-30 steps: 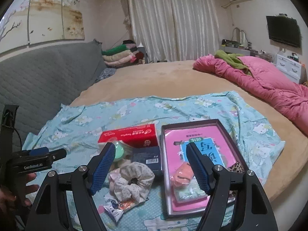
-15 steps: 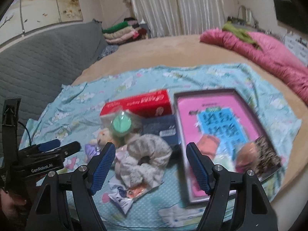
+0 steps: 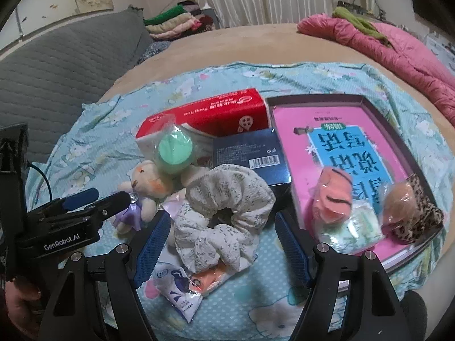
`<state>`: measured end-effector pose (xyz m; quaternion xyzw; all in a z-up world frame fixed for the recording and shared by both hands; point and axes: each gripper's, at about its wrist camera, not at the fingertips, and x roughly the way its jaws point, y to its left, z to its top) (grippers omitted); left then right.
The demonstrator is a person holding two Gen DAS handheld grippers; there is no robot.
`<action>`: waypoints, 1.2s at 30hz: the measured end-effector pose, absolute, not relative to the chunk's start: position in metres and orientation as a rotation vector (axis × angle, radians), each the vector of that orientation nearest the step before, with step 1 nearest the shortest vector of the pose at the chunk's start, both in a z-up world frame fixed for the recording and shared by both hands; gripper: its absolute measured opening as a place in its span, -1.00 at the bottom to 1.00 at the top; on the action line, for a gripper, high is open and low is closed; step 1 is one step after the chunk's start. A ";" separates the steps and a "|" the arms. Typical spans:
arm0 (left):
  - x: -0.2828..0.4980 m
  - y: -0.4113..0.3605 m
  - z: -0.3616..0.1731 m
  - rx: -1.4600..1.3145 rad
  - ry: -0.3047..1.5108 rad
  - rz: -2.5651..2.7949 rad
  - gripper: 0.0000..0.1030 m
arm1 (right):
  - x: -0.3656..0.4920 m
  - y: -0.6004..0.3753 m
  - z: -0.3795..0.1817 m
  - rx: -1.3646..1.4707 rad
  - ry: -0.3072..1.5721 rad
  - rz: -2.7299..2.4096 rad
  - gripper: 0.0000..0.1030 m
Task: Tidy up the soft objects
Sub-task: 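Grasp the teddy bear in purple dress with the left tool while the right tool grasps the white floral scrunchie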
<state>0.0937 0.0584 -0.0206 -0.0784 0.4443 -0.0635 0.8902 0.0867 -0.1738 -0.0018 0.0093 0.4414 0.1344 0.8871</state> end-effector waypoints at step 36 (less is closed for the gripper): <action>0.115 0.064 -0.043 -0.185 0.963 -0.235 -0.18 | 0.110 -0.171 -0.030 0.126 0.961 0.297 -0.61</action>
